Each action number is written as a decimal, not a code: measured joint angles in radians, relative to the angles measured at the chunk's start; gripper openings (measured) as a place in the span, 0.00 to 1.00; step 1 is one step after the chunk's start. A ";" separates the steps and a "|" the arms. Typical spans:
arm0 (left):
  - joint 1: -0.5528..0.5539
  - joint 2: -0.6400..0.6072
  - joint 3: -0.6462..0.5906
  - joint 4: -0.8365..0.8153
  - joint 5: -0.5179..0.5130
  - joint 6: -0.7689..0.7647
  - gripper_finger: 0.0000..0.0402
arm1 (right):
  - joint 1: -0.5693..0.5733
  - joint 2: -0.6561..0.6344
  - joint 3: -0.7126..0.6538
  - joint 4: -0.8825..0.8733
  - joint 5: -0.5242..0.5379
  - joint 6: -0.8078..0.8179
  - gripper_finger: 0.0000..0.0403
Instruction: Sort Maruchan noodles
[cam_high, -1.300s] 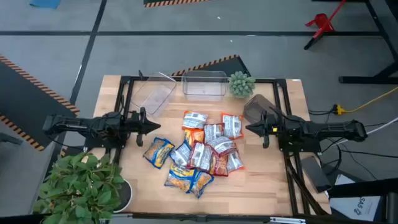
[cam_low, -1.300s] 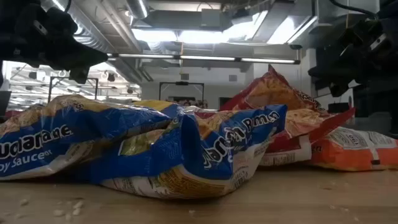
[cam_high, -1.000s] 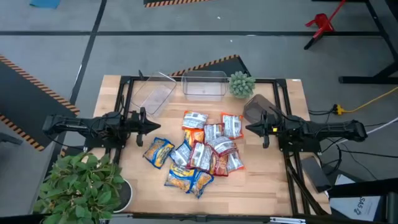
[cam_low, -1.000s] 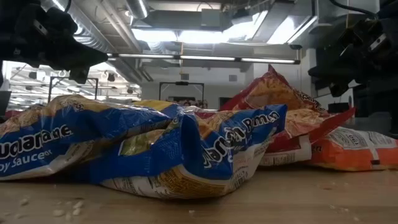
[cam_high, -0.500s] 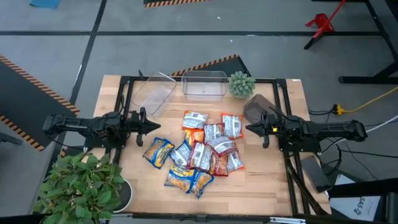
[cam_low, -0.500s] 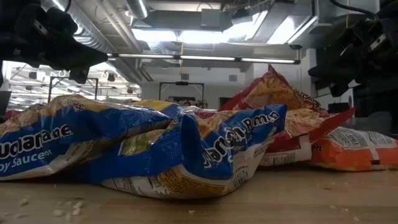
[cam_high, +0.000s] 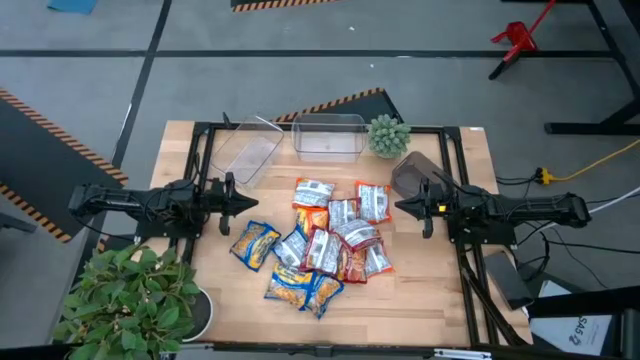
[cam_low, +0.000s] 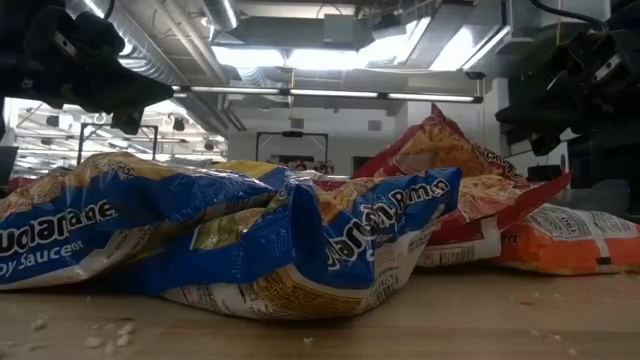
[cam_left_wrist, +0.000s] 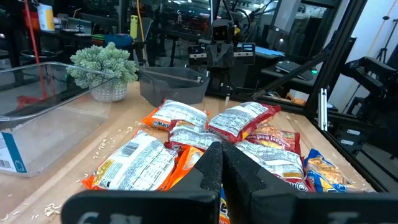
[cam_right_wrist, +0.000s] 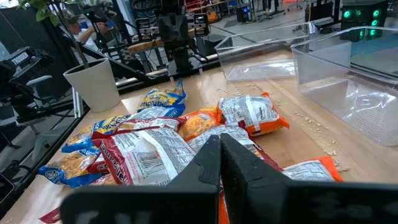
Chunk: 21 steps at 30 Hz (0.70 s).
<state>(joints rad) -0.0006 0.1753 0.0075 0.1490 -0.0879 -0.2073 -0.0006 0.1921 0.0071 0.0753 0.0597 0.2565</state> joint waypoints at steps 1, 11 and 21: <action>0.000 0.000 0.000 0.000 0.000 0.000 0.00 | 0.000 0.000 0.000 0.000 0.000 0.000 0.00; 0.000 0.000 0.000 0.000 0.000 0.000 0.00 | 0.000 0.000 0.000 0.000 0.000 0.000 0.00; 0.000 0.000 0.000 0.001 -0.002 0.004 0.00 | 0.000 0.000 0.000 0.028 -0.052 0.306 0.00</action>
<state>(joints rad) -0.0002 0.1753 0.0076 0.1497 -0.0895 -0.2031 -0.0002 0.1917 0.0074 0.1037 0.0074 0.5626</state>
